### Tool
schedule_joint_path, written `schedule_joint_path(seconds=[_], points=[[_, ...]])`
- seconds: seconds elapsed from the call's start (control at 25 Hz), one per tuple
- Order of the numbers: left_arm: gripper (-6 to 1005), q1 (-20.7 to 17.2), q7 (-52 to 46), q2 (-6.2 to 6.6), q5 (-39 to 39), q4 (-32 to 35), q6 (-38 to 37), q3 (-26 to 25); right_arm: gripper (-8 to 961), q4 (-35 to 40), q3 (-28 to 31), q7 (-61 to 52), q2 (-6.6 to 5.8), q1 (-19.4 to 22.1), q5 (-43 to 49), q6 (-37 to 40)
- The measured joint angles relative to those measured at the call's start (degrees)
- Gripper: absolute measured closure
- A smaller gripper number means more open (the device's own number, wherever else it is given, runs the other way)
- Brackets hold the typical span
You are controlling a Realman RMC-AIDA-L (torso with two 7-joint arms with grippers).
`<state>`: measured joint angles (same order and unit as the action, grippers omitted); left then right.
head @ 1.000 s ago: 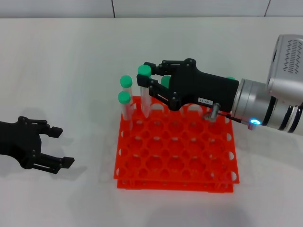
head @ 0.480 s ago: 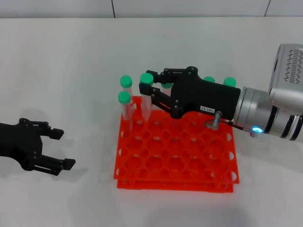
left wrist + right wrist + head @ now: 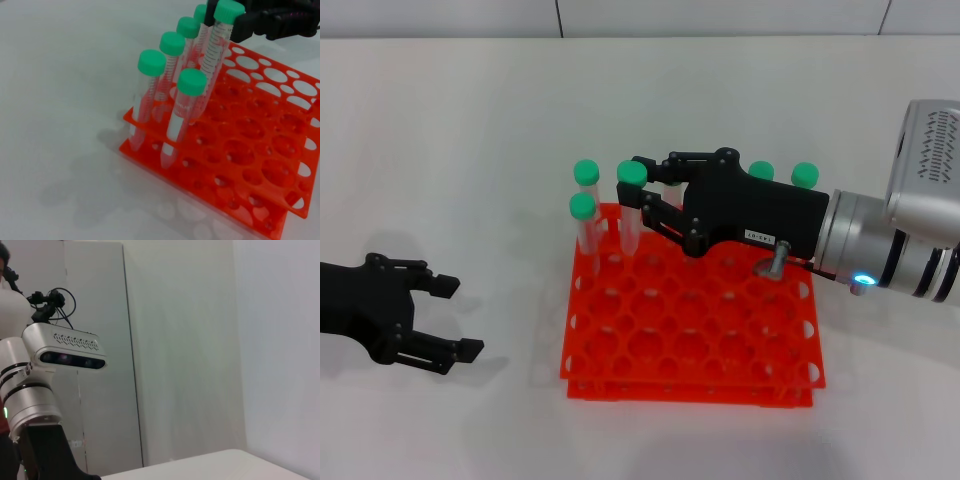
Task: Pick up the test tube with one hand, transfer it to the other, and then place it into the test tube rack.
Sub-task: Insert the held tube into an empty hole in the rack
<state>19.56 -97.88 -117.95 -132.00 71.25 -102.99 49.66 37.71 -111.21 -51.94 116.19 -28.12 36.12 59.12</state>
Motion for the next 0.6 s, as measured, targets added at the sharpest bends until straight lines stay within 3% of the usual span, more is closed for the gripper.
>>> schedule_joint_path(seconds=[0.6], points=[[106, 0.37, 0.14, 0.00, 0.00, -0.23, 0.17, 0.00, 689, -0.78, -0.35, -0.14, 0.00, -0.68, -0.48, -0.06]])
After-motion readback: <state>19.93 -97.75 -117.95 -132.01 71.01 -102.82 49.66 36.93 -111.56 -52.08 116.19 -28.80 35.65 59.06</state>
